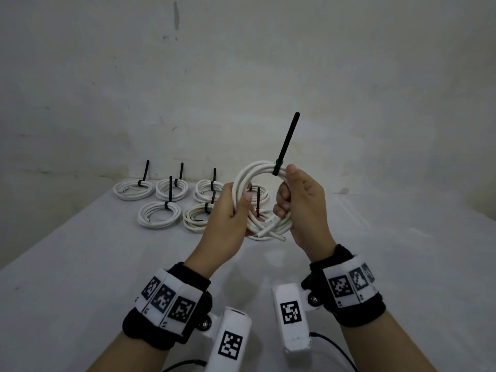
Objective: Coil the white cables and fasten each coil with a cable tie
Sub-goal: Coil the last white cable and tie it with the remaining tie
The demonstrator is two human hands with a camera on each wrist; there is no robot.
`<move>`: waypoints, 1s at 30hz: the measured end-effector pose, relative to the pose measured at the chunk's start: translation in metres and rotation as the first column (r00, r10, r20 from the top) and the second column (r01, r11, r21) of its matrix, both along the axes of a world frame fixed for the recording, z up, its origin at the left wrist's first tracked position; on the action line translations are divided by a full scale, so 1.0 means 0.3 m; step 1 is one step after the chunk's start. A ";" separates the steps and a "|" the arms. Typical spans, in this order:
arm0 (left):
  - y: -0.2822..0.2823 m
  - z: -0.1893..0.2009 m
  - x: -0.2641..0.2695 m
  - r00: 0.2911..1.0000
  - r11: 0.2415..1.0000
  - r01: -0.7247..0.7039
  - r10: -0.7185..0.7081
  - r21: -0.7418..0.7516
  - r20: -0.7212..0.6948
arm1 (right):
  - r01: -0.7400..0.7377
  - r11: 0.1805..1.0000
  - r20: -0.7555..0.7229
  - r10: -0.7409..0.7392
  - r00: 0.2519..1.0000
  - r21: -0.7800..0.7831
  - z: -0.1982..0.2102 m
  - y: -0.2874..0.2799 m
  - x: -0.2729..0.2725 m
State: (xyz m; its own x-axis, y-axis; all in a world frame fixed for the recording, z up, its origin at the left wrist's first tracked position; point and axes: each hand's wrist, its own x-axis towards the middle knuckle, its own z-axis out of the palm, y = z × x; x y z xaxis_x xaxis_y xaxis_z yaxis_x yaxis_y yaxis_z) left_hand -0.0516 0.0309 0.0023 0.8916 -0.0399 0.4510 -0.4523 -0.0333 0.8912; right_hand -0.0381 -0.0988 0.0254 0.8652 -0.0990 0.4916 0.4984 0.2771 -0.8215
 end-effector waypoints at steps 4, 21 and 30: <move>0.046 -0.016 0.027 0.990 0.988 -0.131 0.126 0.086 0.057 | 0.032 0.998 -0.053 -0.035 0.998 -0.061 -0.038 0.043 0.017; 0.735 -0.117 0.318 0.802 0.878 -0.435 0.479 0.199 -0.357 | -0.254 0.426 -0.207 0.155 0.966 -0.868 -0.299 0.068 0.112; 0.989 -0.254 0.523 0.641 0.755 -0.497 0.651 0.427 -0.405 | -0.322 0.130 -0.294 0.196 0.936 -0.938 -0.351 0.047 0.141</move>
State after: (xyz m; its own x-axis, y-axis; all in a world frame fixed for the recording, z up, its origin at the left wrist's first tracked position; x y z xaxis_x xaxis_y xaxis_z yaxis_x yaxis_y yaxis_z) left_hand 0.1053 0.3275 -0.0739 0.8553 0.5180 -0.0140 0.2472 -0.3842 0.8895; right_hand 0.0041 -0.0846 -0.0799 0.7698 0.6344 -0.0707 0.4967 -0.6649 -0.5579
